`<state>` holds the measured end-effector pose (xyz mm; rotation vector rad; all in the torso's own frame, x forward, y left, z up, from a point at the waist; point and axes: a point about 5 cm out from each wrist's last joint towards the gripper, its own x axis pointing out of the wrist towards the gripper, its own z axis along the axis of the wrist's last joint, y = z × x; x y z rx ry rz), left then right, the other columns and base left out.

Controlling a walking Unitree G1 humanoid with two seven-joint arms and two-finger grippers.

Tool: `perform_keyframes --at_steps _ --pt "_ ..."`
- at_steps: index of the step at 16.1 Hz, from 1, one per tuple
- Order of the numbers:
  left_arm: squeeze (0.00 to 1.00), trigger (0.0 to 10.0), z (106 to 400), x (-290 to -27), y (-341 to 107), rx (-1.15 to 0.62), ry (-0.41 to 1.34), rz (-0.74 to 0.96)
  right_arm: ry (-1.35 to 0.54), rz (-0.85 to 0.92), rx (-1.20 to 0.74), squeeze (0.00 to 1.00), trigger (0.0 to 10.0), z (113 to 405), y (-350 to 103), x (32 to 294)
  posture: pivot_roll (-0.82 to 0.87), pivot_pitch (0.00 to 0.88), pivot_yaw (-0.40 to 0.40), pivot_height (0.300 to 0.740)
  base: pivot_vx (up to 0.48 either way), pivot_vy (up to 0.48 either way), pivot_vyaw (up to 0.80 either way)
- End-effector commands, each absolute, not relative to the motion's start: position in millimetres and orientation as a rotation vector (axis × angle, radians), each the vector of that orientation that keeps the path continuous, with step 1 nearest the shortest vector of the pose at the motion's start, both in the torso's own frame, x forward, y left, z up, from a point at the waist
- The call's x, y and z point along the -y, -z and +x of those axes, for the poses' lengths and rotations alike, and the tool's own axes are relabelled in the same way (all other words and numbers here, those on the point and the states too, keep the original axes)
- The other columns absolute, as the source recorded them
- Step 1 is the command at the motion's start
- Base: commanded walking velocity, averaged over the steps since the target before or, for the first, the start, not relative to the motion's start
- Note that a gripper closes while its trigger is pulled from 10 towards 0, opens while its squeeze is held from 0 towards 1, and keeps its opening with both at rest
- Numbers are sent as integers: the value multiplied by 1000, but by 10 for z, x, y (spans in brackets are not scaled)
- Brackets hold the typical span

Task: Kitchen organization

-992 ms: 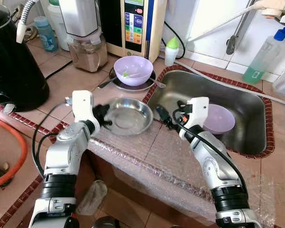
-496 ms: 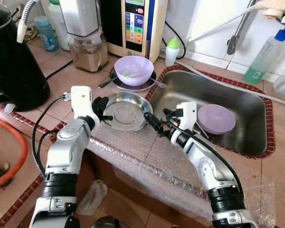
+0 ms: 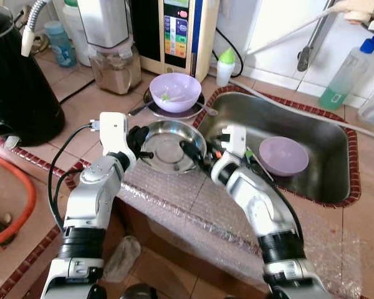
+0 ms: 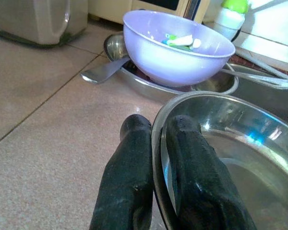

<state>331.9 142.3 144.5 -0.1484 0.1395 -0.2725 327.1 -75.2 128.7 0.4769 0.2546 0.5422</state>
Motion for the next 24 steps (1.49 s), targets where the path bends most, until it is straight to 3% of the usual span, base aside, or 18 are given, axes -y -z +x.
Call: perform_keyframes --at_steps 1,10,21,22,23,24 --pt "0 0 3315 -1405 -1508 -107 288 -131 -495 495 -281 0 0 3313 -1298 799 79 15 -13 740 0 0 0" --pt "0 0 3331 -1374 -1542 -78 300 -127 -486 489 -454 0 0 3270 -1146 793 67 8 -17 740 0 0 0" --pt "0 0 3324 -1235 -1532 -61 371 -96 -379 518 -422 0 0 3359 -1182 897 18 0 9 740 0 0 0" --pt "0 1490 3326 -1218 -1524 -63 382 -86 -376 520 -423 0 0 3350 -1170 902 14 0 12 740 0 0 0" --pt "0 5216 3328 -1199 -1525 -63 396 -80 -372 524 -425 0 0 3345 -1164 907 15 0 13 740 0 0 0" --pt "0 10000 3331 -1188 -1532 -62 410 -72 -367 526 -424 0 0 3346 -1165 907 17 0 14 740 0 0 0"
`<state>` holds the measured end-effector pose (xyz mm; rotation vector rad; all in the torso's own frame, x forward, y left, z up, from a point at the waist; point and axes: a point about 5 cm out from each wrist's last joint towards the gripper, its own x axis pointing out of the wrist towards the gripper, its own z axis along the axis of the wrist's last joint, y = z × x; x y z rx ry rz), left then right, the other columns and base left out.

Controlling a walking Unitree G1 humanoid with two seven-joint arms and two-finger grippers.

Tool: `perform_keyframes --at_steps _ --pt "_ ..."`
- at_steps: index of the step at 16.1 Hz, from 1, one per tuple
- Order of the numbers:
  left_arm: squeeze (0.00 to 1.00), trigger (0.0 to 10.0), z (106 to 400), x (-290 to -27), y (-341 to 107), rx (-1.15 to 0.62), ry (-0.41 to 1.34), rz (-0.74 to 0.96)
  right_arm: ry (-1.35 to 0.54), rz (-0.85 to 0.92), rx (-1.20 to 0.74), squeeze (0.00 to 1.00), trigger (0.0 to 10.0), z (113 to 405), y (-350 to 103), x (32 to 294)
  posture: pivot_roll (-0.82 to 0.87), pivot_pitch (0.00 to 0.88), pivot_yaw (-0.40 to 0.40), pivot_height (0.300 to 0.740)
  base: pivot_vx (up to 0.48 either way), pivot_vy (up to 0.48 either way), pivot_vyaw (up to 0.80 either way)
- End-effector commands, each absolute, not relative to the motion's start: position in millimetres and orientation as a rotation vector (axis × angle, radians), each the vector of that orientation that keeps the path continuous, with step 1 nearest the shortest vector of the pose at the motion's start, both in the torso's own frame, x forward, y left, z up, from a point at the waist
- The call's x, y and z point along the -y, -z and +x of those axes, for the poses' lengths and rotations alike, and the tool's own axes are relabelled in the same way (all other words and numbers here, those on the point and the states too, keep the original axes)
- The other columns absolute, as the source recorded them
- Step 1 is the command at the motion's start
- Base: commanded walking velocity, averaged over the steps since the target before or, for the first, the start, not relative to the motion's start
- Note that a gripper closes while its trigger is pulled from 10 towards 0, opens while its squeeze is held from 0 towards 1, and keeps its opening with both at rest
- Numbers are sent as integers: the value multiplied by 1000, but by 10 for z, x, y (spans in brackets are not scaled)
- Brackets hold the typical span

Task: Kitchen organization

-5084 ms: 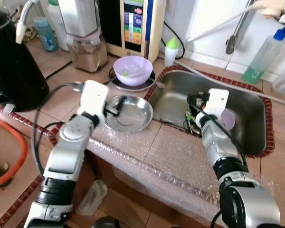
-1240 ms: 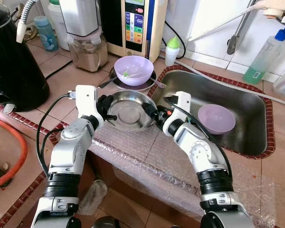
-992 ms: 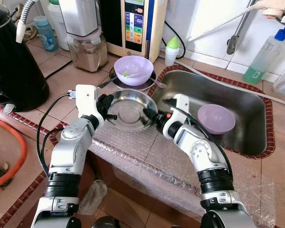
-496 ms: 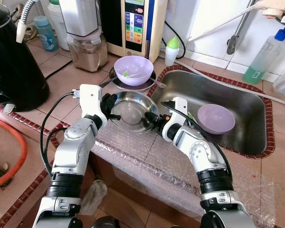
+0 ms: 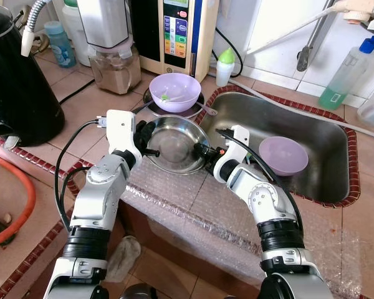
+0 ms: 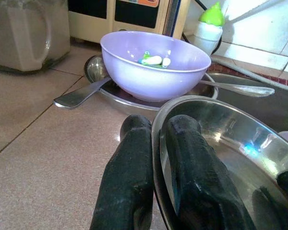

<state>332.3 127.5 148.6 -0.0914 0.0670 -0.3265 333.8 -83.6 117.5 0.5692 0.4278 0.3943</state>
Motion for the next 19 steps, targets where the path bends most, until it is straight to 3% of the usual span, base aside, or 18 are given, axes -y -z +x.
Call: perform_keyframes --at_steps 1,8,9,16,19 --pt "0 10000 3331 -1193 -1529 -63 413 -71 -366 528 -423 0 0 3350 -1167 897 34 0 16 740 0 0 0" --pt "0 10000 3225 -1208 -1497 -52 421 -42 -365 556 -451 0 0 3385 -1152 849 88 0 -37 740 0 0 0" --pt "1000 10000 3193 -1209 -1480 -55 422 -37 -359 560 -453 0 0 3403 -1159 854 90 0 -41 740 0 0 0" --pt "1000 10000 3114 -1135 -1550 -27 509 18 -197 638 -438 0 0 3453 -1086 1024 107 0 -35 740 0 0 0" --pt "1000 10000 3099 -1166 -1628 -11 531 42 -103 603 -396 0 0 3533 -1123 1290 96 0 -21 740 0 0 0"
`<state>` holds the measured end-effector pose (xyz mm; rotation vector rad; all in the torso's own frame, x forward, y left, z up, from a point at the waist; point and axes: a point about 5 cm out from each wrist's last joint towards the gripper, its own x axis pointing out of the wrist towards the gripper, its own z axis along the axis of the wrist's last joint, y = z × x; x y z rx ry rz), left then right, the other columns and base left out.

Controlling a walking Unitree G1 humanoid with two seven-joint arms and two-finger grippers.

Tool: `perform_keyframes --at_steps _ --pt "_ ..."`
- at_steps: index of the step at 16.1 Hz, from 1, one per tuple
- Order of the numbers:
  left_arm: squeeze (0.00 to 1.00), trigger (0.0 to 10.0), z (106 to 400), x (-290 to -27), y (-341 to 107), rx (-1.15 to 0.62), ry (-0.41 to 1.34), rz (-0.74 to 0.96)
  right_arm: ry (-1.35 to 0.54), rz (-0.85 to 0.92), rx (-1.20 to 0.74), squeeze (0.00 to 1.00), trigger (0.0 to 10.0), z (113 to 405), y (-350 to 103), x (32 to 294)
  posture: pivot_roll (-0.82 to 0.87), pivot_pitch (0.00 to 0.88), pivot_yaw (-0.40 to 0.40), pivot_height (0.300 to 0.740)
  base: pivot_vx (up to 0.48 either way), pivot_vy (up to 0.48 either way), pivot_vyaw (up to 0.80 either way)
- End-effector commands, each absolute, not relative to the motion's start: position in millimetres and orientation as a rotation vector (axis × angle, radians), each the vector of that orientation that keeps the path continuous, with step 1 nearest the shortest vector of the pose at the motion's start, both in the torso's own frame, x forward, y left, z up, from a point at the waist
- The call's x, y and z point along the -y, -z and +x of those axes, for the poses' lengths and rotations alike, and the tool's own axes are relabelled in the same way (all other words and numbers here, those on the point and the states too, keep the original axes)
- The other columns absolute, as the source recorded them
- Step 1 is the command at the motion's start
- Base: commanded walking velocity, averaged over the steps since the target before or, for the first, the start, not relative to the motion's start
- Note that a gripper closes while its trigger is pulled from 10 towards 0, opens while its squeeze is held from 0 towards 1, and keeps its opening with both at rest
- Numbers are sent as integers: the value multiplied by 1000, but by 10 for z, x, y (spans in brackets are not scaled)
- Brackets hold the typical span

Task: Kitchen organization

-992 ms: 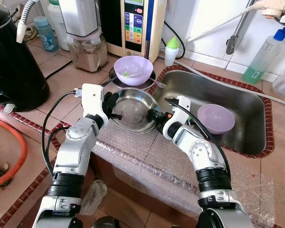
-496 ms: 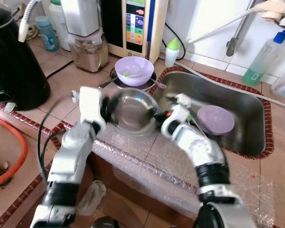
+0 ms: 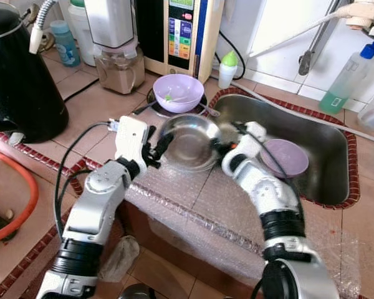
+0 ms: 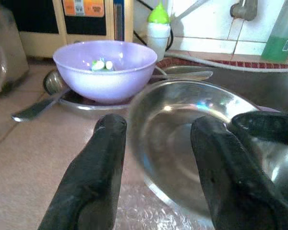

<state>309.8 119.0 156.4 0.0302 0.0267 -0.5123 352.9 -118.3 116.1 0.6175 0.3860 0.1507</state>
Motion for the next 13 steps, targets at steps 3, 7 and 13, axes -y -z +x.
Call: perform_keyframes --at_steps 3,7,13 --pt "1000 10000 3072 -1209 -1616 -12 517 39 -84 595 -401 0 0 3513 -1092 1452 95 0 -16 740 0 0 0" --pt "1000 10000 3028 -1252 -1552 -32 504 48 -71 514 -455 0 0 3382 -943 1837 95 0 -16 740 0 0 0" --pt "1000 10000 3043 -1249 -1561 -28 496 60 -19 419 -466 0 0 3352 -884 2002 78 0 0 740 0 0 0"
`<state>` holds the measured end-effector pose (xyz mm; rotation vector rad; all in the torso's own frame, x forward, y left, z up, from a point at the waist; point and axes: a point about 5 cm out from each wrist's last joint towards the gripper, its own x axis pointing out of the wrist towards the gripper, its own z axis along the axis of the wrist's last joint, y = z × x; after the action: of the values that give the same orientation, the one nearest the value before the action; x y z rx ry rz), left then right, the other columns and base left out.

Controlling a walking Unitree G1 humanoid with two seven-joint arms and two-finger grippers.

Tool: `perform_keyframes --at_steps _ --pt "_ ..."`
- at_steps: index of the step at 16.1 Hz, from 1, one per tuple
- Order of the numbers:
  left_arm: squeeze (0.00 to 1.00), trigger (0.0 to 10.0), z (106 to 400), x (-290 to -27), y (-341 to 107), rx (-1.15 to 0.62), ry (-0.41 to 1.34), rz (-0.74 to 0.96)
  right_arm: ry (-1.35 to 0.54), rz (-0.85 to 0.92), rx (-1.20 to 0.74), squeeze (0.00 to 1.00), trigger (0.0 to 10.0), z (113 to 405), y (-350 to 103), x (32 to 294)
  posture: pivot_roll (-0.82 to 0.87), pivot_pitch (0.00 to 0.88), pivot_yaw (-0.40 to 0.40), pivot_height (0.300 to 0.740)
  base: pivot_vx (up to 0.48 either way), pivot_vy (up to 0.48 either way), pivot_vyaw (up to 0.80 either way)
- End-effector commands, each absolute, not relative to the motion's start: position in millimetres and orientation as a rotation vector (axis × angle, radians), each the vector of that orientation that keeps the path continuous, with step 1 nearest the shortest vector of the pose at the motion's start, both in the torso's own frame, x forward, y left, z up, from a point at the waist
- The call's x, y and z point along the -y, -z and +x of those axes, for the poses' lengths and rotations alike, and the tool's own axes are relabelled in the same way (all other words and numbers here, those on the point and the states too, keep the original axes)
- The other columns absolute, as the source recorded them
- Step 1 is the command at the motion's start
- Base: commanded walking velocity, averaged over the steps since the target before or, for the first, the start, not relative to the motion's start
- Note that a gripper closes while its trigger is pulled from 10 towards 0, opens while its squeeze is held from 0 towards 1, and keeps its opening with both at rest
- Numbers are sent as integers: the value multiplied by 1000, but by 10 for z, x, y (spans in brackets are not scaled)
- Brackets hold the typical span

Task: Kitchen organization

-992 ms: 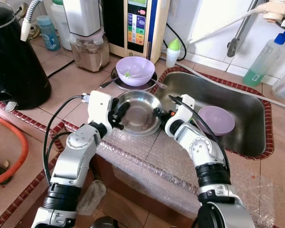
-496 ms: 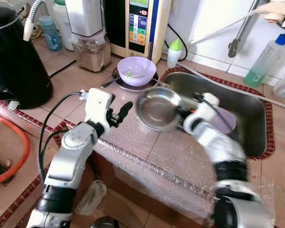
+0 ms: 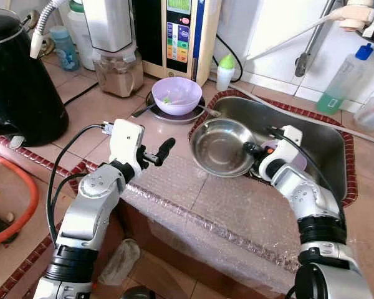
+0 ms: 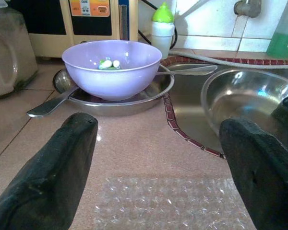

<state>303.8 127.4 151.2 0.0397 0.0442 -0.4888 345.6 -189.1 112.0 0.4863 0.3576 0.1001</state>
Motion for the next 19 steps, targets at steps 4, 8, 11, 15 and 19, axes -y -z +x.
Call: perform_keyframes --at_steps 4,8,11,15,19 --pt "1000 10000 2940 -1212 -1452 -79 541 78 220 418 -314 0 0 3434 -1007 2300 89 0 1 740 0 0 0" --pt "1000 10000 2914 -1189 -1437 -89 557 81 427 356 -299 0 0 3451 -978 2510 97 0 9 740 0 0 0" --pt "1000 10000 2865 -1152 -1417 -112 624 114 476 342 -317 0 0 3505 -900 2467 106 10 15 740 0 0 0" --pt "1000 10000 2843 -1155 -1409 -120 643 167 462 353 -372 1000 10000 3530 -789 2302 122 17 14 740 0 0 0" --pt "729 10000 2821 -1181 -1403 -129 634 173 441 367 -397 1000 10000 3524 -715 2206 137 20 5 740 0 0 0"
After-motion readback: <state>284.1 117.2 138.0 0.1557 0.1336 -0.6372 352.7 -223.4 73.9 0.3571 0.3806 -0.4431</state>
